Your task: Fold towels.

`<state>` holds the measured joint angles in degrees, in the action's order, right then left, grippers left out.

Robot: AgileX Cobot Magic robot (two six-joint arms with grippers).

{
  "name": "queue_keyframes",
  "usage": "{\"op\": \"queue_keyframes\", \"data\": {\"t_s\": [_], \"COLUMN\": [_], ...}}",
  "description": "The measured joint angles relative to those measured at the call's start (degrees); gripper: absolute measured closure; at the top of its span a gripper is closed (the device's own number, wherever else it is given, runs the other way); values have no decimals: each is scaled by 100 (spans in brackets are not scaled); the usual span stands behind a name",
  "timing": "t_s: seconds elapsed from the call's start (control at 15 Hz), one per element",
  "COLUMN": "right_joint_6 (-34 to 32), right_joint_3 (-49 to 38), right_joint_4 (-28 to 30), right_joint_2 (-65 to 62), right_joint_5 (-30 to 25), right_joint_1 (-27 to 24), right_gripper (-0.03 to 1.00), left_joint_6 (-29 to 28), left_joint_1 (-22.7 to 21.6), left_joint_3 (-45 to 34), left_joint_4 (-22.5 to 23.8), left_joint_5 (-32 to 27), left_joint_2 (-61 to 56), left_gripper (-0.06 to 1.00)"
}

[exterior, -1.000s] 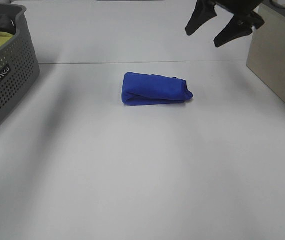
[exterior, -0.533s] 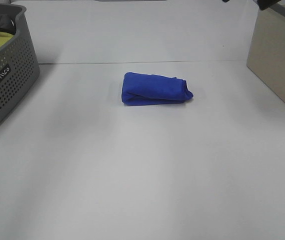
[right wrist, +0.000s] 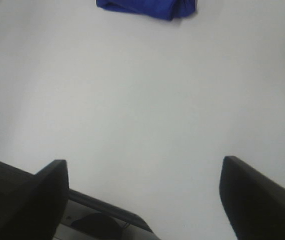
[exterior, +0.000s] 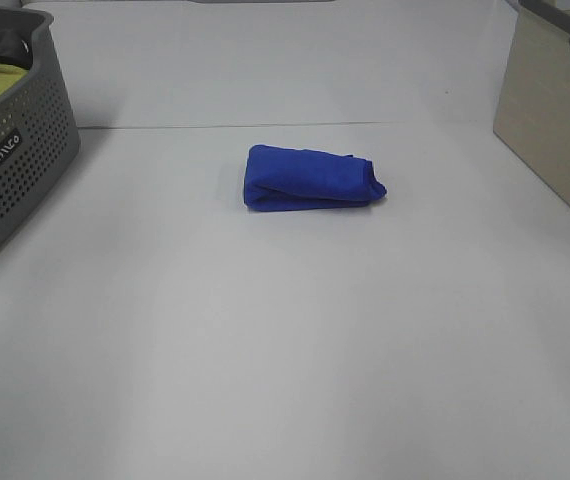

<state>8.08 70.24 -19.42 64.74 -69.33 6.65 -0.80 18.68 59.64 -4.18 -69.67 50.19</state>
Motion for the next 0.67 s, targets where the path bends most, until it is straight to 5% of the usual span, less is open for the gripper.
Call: {"op": "queue_keyframes", "data": {"t_s": [0.27, 0.67], "right_joint_6": [0, 17], "right_joint_3": [-2212, -3478], "right_joint_4": [527, 882], "right_joint_2": [-2384, -4693], "right_joint_5": [172, 206], "right_joint_1": [0, 0], "right_gripper": [19, 19], "left_joint_6": [453, 1152], "left_joint_1": [0, 0], "left_joint_3": [-1593, -2280], "left_joint_4": [0, -57], "left_joint_5": [-23, 11], "left_joint_2": [-2859, -3999], "left_gripper": [25, 25]}}
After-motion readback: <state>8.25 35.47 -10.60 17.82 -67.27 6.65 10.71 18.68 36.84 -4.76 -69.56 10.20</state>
